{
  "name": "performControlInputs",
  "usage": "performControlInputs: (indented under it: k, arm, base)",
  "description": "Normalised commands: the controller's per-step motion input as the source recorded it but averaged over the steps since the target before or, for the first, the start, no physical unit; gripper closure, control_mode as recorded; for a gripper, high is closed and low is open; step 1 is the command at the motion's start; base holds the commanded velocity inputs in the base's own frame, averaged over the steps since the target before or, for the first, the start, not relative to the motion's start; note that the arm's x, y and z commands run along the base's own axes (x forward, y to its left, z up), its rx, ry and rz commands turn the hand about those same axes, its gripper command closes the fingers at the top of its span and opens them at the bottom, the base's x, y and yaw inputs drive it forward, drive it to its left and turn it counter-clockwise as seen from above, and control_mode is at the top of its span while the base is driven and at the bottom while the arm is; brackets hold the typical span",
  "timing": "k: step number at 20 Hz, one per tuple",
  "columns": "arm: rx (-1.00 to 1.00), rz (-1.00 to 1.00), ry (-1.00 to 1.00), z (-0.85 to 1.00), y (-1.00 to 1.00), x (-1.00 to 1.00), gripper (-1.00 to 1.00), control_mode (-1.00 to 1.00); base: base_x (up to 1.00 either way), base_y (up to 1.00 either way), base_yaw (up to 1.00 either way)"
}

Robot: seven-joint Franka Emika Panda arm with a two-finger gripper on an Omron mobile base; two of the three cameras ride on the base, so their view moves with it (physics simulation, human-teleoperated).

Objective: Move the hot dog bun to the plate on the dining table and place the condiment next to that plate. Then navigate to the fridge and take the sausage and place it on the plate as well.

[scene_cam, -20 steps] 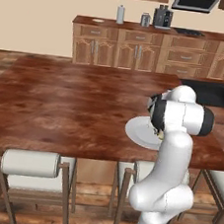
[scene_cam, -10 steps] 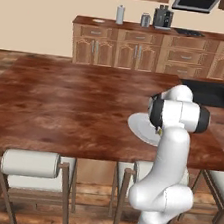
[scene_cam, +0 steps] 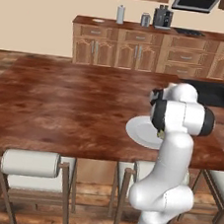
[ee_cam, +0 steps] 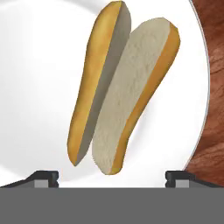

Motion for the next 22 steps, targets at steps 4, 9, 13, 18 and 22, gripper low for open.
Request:
performControlInputs:
  k: [4,9,13,18,22]
  arm:
    - [0.0,0.06,0.0,0.79,0.19,-0.36,-1.0,-1.0]
    - [0.0,0.06,-0.06,0.94,0.25,-0.98,-1.0,-1.0]
    - [-0.01,0.09,-0.19,0.68,0.29,-1.0,-1.0,-1.0]
    - [-0.03,0.07,-0.23,0.74,0.41,-1.0,-1.0,-1.0]
    - [-0.08,0.08,-0.28,0.57,0.5,-1.0,-1.0,-1.0]
  base:
    - [0.0,0.0,0.0]
    - [0.0,0.0,0.0]
    - [0.0,0.0,0.0]
    - [0.0,0.0,0.0]
    - [0.0,0.0,0.0]
